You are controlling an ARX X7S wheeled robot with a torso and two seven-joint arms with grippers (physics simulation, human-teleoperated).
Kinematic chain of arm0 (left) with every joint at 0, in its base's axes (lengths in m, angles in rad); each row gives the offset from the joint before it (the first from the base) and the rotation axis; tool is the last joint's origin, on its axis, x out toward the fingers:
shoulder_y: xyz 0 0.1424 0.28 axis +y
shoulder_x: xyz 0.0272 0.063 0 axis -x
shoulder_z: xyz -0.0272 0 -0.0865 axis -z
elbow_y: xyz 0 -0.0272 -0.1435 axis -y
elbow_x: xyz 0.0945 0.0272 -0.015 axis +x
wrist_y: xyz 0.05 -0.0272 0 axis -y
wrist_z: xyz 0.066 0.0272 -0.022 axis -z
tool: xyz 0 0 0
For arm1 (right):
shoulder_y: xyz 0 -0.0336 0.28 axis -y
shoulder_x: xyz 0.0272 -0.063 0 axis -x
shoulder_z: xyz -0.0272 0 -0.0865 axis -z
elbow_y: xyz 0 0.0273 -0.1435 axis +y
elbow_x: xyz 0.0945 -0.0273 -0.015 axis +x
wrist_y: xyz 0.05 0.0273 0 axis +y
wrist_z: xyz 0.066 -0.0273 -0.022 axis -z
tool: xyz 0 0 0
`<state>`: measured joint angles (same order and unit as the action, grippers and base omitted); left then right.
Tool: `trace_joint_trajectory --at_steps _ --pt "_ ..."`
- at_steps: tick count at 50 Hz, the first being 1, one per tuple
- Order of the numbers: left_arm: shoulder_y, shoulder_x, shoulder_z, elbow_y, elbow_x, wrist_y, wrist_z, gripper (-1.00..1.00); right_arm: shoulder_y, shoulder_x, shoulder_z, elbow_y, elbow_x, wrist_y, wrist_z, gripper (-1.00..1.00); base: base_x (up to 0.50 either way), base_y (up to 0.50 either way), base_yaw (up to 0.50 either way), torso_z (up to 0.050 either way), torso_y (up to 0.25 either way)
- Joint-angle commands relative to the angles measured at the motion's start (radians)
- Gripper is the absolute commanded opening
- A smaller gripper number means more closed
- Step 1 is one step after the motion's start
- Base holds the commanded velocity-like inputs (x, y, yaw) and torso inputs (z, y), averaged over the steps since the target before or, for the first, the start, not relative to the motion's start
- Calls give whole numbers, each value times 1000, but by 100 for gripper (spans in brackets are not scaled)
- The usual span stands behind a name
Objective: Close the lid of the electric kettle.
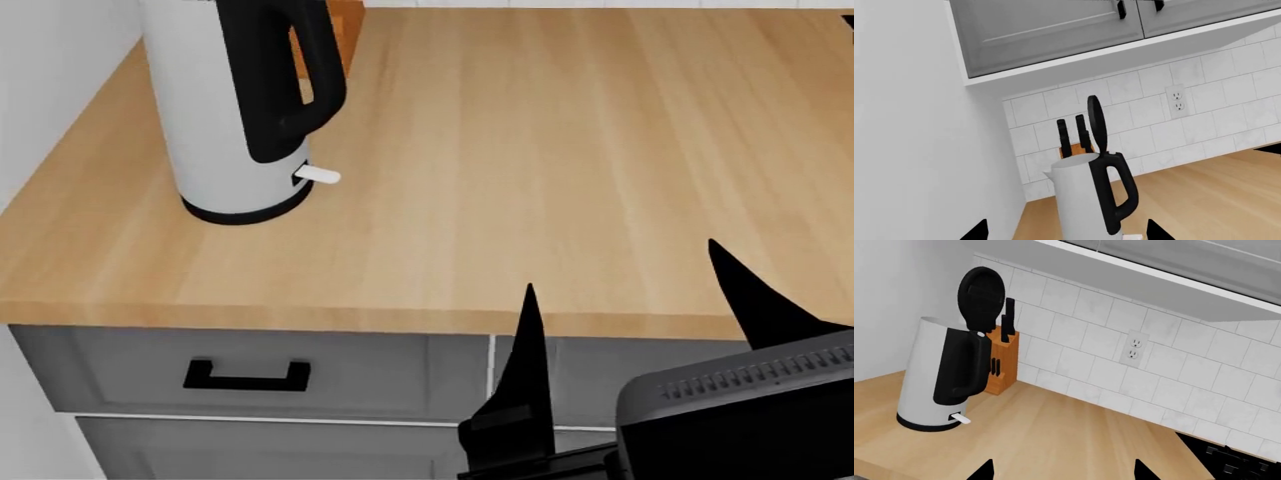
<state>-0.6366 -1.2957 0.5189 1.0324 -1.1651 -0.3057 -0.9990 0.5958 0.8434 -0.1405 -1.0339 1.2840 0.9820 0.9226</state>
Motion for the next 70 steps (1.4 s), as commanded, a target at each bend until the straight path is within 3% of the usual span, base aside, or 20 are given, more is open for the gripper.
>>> trace_joint_trajectory --at_steps 1,14,31,70 --pt "-12 -2 16 -3 1 4 -3 100 7 15 -23 3 2 -21 8 100 0 500 0 0 0" --pt "1 -12 25 -7 8 25 1 100 12 21 -34 15 10 -40 29 100 0 500 0 0 0" --pt "28 -36 28 -14 25 67 7 100 104 6 -109 20 55 21 75 100 317 0 0 0 0" --pt "43 -54 39 -6 39 97 5 100 109 15 -144 43 55 -8 91 100 393 1 0 0 1"
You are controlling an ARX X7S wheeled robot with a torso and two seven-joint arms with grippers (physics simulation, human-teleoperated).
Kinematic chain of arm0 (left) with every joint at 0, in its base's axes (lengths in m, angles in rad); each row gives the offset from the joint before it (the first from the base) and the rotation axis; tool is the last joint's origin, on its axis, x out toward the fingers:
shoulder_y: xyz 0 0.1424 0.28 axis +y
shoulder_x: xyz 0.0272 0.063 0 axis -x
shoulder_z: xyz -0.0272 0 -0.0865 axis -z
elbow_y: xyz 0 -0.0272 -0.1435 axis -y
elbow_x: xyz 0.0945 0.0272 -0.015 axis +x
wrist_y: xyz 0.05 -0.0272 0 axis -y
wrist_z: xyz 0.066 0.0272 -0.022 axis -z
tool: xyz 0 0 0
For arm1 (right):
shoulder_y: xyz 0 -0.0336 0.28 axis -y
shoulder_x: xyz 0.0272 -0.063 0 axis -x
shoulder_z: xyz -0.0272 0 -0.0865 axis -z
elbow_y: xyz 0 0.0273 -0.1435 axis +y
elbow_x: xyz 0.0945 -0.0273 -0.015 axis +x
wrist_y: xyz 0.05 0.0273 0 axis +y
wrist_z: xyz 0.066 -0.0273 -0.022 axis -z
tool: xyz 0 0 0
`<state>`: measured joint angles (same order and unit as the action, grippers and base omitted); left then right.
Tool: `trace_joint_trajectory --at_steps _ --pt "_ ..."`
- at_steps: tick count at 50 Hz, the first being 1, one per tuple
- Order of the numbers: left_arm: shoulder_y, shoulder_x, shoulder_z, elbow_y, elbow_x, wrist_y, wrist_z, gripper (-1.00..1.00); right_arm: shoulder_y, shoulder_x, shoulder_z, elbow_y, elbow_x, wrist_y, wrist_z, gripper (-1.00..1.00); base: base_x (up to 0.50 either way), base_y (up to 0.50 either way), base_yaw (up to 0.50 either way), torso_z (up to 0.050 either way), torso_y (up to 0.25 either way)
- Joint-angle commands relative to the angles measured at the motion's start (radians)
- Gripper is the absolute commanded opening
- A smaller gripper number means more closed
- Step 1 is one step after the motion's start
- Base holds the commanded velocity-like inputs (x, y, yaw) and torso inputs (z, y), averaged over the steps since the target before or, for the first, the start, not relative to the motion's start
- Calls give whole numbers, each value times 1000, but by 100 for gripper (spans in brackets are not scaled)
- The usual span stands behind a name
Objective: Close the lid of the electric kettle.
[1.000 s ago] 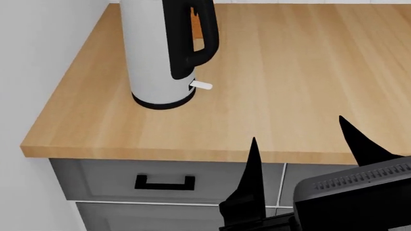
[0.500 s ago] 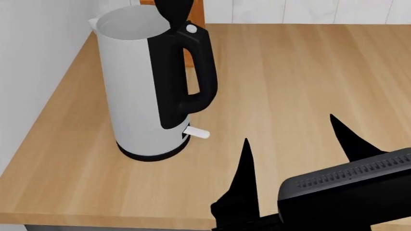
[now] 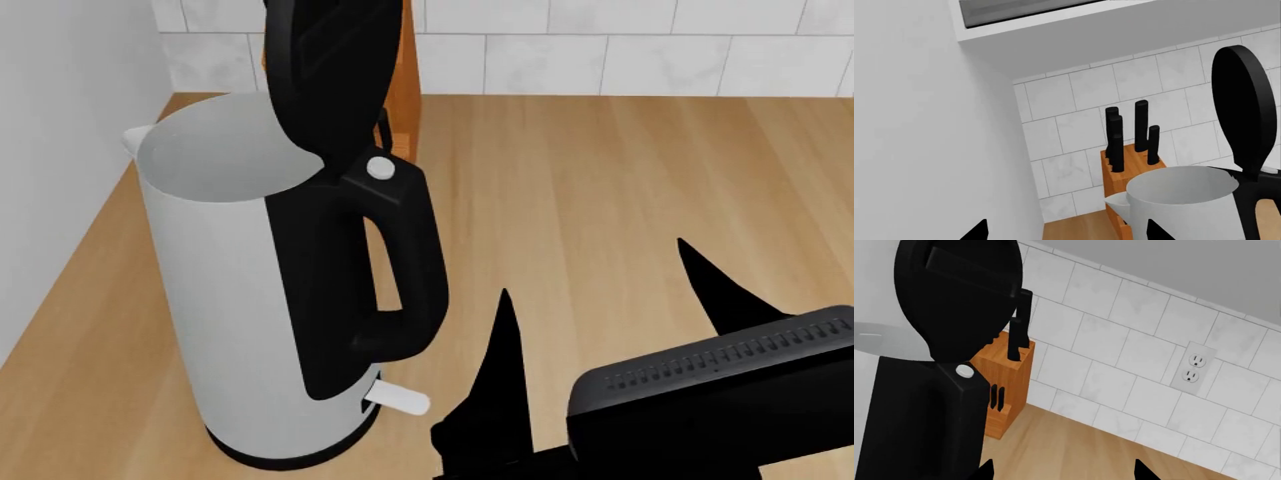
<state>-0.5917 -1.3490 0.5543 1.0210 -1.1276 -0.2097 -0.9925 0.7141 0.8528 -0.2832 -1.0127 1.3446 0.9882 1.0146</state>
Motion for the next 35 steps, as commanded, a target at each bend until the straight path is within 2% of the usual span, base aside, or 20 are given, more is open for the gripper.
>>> trace_joint_trajectory --at_steps 1,9,16,24,35 --pt "2 -4 5 6 3 6 -1 100 -11 6 2 19 -12 -23 -17 100 0 0 0 0 0" --pt "16 -10 9 1 11 24 2 100 38 -11 -5 125 -24 -29 -102 100 0 0 0 0 0" --pt "24 -15 13 -7 13 35 0 100 200 -40 -43 316 -66 15 -239 100 0 0 0 0 0" --pt "35 -16 21 -10 22 48 -3 100 409 -97 -110 466 -82 106 -305 100 0 0 0 0 0" --pt "77 -33 32 -36 49 92 0 100 587 -184 -199 623 -163 151 -393 100 0 0 0 0 0"
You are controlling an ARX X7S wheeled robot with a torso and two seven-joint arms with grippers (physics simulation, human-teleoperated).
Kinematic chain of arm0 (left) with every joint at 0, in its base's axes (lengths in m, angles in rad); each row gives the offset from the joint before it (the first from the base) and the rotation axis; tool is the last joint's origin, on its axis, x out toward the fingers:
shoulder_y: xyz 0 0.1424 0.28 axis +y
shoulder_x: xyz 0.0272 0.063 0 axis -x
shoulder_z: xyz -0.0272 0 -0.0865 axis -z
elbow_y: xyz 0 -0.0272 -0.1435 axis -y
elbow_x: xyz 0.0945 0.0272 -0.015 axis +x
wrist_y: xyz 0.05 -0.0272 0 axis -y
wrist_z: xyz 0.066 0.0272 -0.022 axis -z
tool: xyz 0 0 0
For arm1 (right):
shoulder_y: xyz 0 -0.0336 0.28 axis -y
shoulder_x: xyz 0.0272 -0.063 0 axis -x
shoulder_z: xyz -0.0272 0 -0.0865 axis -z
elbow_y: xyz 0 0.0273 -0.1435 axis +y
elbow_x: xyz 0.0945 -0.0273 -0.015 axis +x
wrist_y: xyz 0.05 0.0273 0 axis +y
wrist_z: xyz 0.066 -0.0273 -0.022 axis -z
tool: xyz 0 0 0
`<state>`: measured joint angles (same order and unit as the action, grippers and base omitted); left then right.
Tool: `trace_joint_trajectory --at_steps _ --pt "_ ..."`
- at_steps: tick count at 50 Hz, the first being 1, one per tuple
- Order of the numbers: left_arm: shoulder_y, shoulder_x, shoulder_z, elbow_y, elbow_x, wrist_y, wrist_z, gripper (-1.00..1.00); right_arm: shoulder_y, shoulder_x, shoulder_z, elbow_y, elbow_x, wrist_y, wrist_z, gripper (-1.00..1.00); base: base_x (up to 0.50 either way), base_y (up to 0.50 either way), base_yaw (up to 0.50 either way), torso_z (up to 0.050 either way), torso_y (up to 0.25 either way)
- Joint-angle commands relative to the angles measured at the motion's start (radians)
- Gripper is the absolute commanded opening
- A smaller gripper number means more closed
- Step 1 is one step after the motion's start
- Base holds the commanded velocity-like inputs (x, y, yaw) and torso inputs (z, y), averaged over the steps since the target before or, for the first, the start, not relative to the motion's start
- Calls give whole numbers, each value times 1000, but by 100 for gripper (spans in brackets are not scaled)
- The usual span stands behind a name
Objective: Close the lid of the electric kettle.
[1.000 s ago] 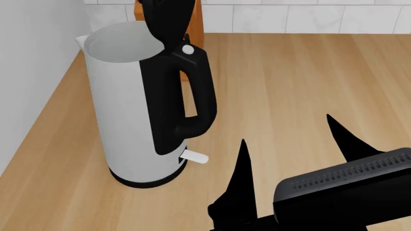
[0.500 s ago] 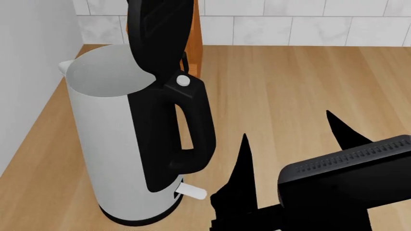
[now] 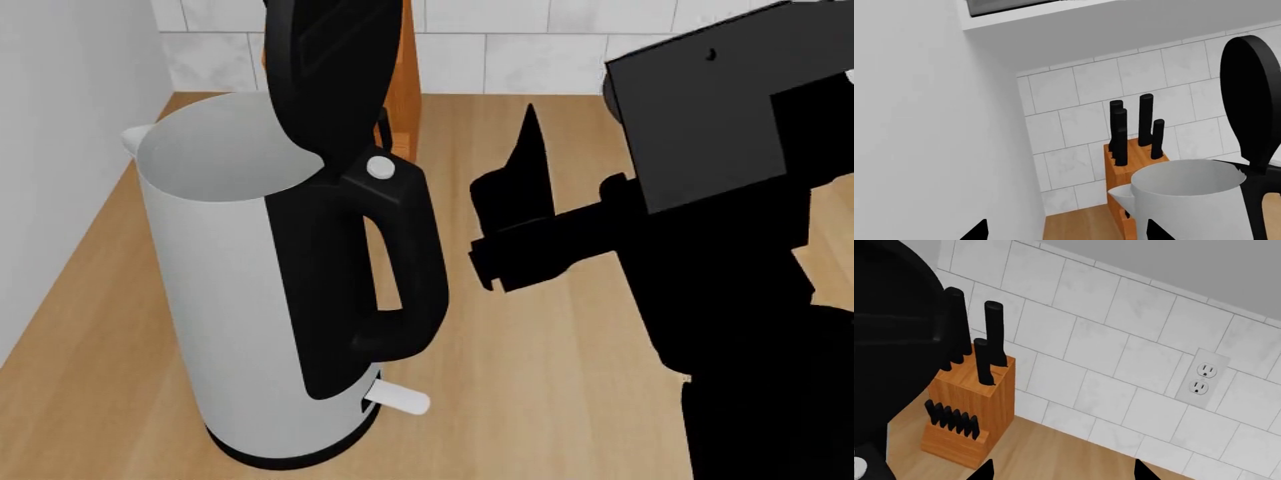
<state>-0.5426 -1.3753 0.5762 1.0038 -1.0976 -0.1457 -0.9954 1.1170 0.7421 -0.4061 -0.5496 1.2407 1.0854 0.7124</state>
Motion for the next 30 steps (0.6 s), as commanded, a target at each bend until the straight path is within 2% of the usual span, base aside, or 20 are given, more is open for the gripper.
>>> trace_joint_trajectory --at_steps 1,10,30 --pt "29 -8 10 -22 18 32 5 100 206 -82 -83 185 -68 54 -107 100 0 0 0 0 0" --pt "50 -27 10 -25 25 62 3 100 278 -142 -151 310 -163 13 -201 100 0 0 0 0 0" --pt "93 -79 8 -21 40 136 -18 100 364 -253 -247 467 -222 4 -302 100 0 0 0 0 0"
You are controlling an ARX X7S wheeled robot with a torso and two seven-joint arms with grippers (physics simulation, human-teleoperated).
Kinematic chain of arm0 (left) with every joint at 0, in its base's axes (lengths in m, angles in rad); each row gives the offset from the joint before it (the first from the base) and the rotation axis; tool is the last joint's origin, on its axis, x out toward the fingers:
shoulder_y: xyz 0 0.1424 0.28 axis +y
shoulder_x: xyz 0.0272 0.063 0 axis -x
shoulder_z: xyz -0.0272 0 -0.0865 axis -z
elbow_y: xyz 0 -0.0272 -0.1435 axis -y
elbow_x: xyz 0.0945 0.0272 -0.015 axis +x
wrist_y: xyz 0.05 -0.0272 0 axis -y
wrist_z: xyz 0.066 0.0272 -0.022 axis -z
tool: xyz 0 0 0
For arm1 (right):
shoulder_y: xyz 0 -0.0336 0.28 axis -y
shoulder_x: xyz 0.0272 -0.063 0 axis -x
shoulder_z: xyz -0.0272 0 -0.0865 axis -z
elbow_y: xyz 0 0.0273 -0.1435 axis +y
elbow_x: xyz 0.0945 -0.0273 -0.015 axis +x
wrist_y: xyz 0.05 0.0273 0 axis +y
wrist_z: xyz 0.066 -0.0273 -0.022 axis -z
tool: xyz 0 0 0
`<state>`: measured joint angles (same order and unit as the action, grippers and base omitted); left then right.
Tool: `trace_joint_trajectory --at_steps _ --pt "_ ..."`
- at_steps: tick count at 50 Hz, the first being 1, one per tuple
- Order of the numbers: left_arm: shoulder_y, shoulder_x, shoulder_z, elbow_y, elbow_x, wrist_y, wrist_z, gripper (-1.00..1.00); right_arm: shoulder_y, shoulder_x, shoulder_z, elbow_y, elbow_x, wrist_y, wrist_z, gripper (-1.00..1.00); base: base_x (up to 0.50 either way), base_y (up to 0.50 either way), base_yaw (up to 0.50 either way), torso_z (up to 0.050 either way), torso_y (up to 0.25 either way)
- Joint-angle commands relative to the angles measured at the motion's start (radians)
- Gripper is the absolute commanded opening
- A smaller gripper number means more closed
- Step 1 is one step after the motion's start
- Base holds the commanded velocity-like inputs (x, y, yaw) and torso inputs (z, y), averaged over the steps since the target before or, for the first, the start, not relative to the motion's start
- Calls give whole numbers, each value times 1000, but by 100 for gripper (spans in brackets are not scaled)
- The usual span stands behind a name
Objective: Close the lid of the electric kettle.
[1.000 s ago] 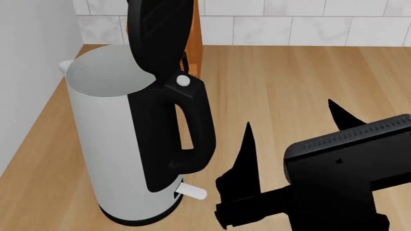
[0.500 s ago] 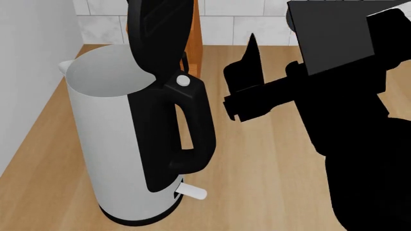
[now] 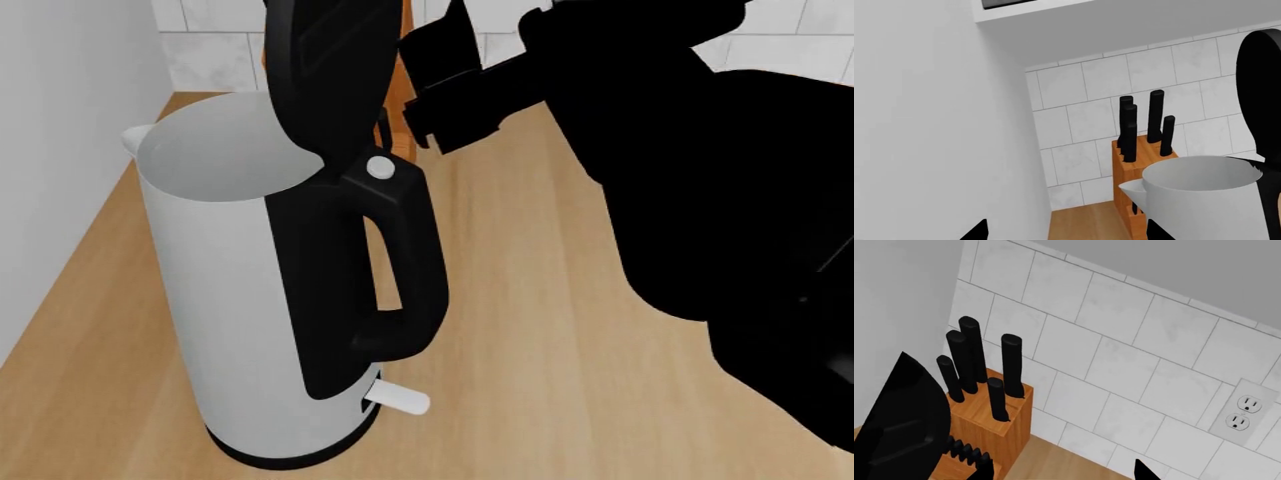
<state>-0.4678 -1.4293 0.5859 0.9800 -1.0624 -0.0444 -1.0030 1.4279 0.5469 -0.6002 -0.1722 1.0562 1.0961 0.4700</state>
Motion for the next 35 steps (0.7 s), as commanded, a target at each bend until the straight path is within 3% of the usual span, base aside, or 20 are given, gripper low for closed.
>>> trace_joint_trajectory --at_steps 1,35 --pt "23 -30 -1 3 8 41 -12 100 55 -60 -55 91 -37 -6 -63 100 0 0 0 0 0" --pt "78 -82 13 0 39 125 -26 100 64 -225 -189 423 -181 -183 -257 100 0 0 0 0 0"
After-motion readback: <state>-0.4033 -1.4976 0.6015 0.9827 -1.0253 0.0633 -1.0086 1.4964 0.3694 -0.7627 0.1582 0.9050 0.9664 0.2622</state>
